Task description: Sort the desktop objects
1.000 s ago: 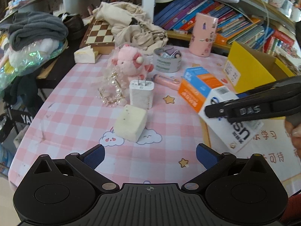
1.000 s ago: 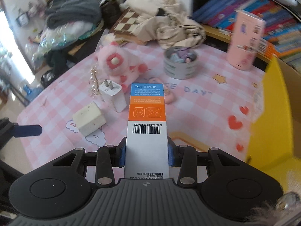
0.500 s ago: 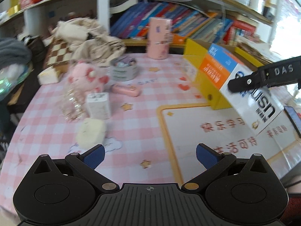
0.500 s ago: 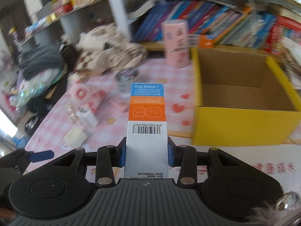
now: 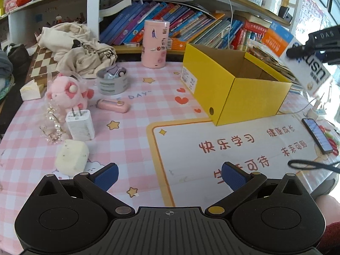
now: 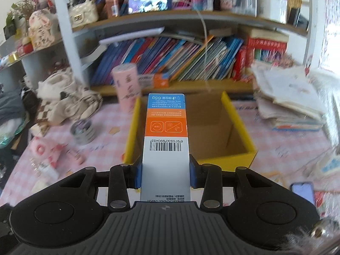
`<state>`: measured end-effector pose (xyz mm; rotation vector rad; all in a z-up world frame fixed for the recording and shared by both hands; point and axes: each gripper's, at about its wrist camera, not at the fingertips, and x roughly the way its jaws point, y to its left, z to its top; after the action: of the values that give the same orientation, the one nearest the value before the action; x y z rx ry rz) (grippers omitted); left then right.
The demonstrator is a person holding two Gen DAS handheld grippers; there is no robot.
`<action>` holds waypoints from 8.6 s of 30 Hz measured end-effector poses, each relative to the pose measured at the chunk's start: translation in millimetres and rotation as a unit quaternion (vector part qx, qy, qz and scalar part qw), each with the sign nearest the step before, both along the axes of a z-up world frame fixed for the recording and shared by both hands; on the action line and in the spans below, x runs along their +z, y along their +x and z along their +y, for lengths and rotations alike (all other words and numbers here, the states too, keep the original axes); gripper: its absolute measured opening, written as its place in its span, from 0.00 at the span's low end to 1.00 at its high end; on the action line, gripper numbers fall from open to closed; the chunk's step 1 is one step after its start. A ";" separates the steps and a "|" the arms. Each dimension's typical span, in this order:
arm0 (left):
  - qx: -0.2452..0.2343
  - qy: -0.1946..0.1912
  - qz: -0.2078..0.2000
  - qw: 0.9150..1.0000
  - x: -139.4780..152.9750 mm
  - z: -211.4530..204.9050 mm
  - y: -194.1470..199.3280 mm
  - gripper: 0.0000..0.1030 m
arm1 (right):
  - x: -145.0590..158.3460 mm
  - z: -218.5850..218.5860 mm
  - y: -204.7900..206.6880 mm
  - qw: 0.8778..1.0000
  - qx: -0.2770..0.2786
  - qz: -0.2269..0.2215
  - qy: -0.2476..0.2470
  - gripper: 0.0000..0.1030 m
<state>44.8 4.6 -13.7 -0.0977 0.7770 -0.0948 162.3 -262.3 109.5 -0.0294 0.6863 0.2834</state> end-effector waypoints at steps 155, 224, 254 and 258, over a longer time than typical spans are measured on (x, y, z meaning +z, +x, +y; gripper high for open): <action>0.080 0.049 0.049 0.994 -54.5 120.2 60.7 0.41 | -165.9 231.1 17.9 0.955 0.235 0.132 -0.120 0.49; -0.069 0.017 -0.031 0.997 26.6 19.8 35.5 0.34 | -101.4 112.2 -44.5 0.980 0.160 0.116 -0.010 0.37; -0.052 0.031 -0.094 0.994 73.8 -94.2 60.4 0.34 | -52.6 4.2 -13.3 0.971 0.235 0.046 0.017 0.37; -0.051 0.028 -0.103 0.993 79.7 -112.1 71.3 0.34 | -47.6 -16.4 -1.4 0.972 0.233 0.036 0.019 0.37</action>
<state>116.1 -107.5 66.0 0.0057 0.5782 -0.1769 160.9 -278.7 61.9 -0.1462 0.7423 0.7527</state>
